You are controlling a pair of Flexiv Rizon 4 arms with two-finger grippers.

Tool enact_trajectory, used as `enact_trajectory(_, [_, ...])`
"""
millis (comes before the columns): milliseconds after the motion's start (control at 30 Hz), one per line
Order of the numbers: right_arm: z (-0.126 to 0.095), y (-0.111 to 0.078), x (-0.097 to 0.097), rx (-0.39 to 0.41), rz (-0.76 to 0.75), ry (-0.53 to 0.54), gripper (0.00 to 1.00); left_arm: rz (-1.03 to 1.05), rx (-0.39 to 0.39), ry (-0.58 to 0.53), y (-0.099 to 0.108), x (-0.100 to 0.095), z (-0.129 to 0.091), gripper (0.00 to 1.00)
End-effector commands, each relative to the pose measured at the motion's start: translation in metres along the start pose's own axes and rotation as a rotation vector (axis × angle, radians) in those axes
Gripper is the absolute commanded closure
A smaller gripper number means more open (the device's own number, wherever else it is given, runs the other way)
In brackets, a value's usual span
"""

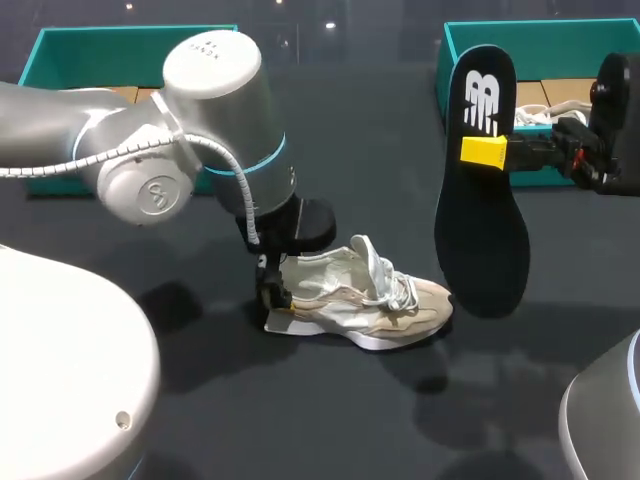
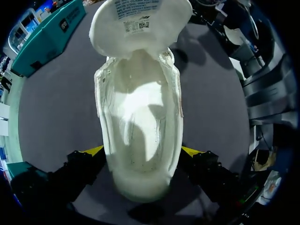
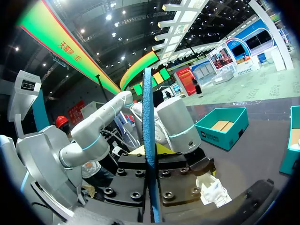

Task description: Take the shoe out of the shoebox, open the shoe tongue, remove and reinsert the insole, then place the shoe into the shoebox

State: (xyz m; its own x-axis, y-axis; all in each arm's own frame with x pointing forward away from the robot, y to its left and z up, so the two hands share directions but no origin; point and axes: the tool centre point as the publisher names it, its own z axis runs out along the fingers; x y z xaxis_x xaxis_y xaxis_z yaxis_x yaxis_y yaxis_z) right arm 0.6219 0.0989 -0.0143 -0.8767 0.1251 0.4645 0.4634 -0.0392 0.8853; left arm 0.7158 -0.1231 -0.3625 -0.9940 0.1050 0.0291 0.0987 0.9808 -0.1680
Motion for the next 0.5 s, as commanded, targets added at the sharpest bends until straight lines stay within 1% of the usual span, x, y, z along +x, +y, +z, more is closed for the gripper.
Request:
enact_trajectory(33, [-0.001,-0.004,0.004,-0.005,0.001,-0.009,1.00,0.002,-0.028,0.022,-0.002,0.000,-0.019,0.00])
enact_trajectory(133, [-0.001,-0.004,0.004,-0.005,0.001,-0.009,1.00,0.015,-0.015,0.049,-0.003,-0.002,-0.027,0.00])
enact_trajectory(200, [-0.001,-0.004,0.004,-0.005,0.001,-0.009,1.00,0.012,-0.030,0.055,-0.004,-0.001,-0.030,0.00])
enact_trajectory(400, [-0.001,-0.004,0.004,-0.005,0.001,-0.009,1.00,0.014,-0.069,0.041,-0.005,0.001,-0.029,0.00])
enact_trajectory(500, [-0.001,-0.004,0.004,-0.005,0.001,-0.009,1.00,0.012,-0.070,0.027,-0.009,-0.002,-0.034,0.00])
